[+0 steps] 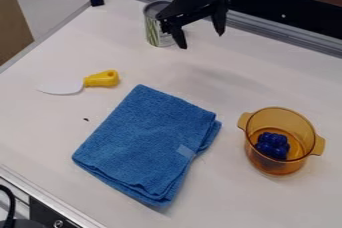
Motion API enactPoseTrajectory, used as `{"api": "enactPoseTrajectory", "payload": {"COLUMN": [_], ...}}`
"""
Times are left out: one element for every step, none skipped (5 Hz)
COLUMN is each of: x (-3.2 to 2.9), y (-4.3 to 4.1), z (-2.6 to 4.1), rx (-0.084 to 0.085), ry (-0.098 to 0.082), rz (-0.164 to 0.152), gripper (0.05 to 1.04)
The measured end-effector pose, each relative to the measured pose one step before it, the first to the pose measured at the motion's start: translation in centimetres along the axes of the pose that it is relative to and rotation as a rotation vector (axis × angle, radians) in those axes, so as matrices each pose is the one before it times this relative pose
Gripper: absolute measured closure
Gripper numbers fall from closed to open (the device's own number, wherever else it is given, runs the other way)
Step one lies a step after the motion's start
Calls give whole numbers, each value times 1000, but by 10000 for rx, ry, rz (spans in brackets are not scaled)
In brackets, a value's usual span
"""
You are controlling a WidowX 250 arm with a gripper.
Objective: Move the blue cloth from the center of the table to the top center of the table.
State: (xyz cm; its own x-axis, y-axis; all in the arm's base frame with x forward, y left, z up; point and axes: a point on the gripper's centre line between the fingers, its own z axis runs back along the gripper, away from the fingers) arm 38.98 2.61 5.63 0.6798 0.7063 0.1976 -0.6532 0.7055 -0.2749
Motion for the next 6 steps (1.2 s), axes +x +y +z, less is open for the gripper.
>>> {"api": "enactPoseTrajectory", "payload": {"x": [-744,-1805,-1507,-2262,-2945,-1632], "y": [743,1929,1757,1705,1077,327], "z": [-1133,-676,1224,331,-606,-823], "rx": [269,430,43,9,235,536], "ry": [332,510,135,295,410,165], "rz": [8,-368,-560,-470,-916,-975], "gripper": [87,87,87,130,396,689]}}
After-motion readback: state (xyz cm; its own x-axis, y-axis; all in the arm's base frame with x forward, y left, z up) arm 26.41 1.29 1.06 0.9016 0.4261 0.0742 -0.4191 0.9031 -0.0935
